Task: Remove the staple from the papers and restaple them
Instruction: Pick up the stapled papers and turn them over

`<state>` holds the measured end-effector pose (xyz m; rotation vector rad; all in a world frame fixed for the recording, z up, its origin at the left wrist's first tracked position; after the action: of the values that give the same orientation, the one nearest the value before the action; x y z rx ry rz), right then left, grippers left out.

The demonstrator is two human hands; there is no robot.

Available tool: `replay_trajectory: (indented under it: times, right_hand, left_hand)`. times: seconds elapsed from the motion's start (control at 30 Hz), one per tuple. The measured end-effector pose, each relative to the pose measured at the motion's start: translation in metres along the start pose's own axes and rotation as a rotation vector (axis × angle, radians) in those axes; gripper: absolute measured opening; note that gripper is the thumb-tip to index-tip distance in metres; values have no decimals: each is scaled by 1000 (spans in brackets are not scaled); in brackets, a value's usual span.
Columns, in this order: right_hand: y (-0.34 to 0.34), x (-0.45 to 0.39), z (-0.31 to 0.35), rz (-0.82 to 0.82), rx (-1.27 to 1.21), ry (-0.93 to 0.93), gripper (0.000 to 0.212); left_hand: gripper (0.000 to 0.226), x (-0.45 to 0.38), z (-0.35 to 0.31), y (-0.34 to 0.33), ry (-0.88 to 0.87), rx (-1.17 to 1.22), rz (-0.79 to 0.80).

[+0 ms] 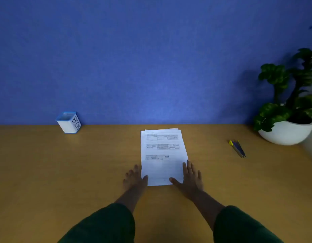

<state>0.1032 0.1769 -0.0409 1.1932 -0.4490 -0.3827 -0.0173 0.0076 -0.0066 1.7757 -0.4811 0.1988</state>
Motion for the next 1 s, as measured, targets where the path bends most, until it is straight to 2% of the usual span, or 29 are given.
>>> replay_trajectory:
  times: [0.1, 0.43, 0.53, 0.67, 0.7, 0.77, 0.83, 0.93, 1.0]
  right_hand:
    - [-14, 5, -3, 99, -11, -14, 98]
    - [-20, 13, -4, 124, 38, 40, 105]
    - [-18, 13, -5, 139, 18, 47, 111]
    - [-14, 13, -3, 132, -50, 28, 99]
    - [-12, 14, -1, 142, -93, 20, 96]
    - [-4, 14, 7, 158, -253, -21, 88]
    - [11, 11, 17, 134, -499, -72, 74]
    - [45, 6, 34, -7, -884, -150, 51]
    - [67, 3, 43, -75, -1155, -204, 46]
  left_hand:
    - [70, 1, -8, -5, 66, 143, 30]
    - [66, 2, -46, 0, 310, 561, 77]
    - [57, -3, -49, 2, 360, 778, 122]
    - [38, -14, -45, 5, 383, 1013, 224]
    - [28, -16, -45, 8, 351, 1016, 217]
    - [10, -16, -45, 20, 219, 875, 129]
    - [12, -17, -48, 37, 99, 691, -27]
    - [21, -15, -55, 74, -121, 499, -268]
    - [23, -17, -58, 100, -306, 284, -372]
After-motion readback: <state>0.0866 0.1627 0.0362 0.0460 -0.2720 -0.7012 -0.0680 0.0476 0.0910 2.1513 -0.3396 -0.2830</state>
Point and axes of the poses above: each hand's wrist, its own x-axis away from the middle knuckle, its own y-axis out of the back of the hand, z = x × y, the point moved 2 cm from there along -x, towards the middle knuckle, and after that the axes turned 10 degrees about y, right-handed, at the moved point
